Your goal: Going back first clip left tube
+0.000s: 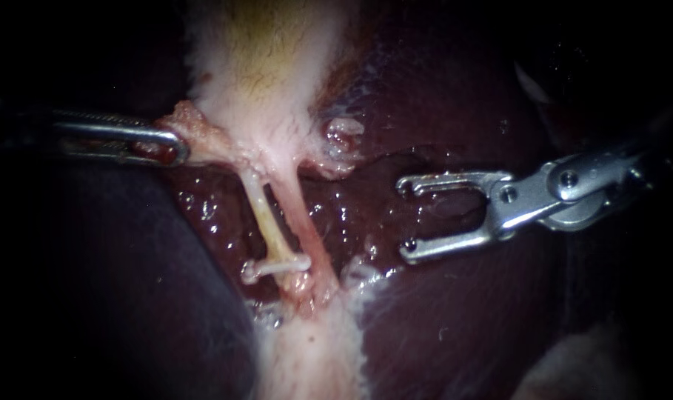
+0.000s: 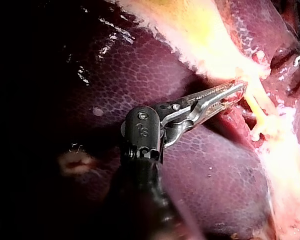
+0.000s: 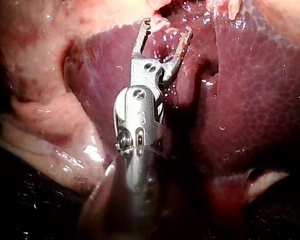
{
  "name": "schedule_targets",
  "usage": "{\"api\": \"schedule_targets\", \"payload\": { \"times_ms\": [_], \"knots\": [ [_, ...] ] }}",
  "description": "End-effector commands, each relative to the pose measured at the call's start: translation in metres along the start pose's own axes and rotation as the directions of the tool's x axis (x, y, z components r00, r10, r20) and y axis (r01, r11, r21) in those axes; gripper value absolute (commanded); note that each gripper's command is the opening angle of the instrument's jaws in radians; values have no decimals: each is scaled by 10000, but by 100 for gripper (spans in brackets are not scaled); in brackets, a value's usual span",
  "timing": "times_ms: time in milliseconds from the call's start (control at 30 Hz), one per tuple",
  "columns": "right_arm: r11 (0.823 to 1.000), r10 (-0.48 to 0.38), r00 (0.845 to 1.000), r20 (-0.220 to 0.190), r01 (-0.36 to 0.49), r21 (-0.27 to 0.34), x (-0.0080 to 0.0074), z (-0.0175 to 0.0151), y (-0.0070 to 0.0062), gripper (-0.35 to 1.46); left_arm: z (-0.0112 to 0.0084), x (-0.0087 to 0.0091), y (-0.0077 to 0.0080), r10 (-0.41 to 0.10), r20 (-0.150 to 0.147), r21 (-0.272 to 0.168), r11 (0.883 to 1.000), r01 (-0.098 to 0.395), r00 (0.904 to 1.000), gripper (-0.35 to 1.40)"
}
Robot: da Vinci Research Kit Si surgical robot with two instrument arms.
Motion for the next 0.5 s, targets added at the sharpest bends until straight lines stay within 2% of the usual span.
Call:
{"api": "schedule_targets", "payload": {
  "times_ms": [33,300,500],
  "knots": [
    [10000,-5,10000,7,5,8,-1,0,0,50,0,0,0,-2,0,4,10000,2,10000,-35],
    [10000,-8,10000,7,8,11,-1,0,0,50,1,-2,-7,5,-1,8,10000,-5,10000,-35],
    [10000,-10,10000,6,10,14,-1,0,-1,50,9,-11,-18,58,-20,77,10000,-58,10000,-35]
  ]
}}
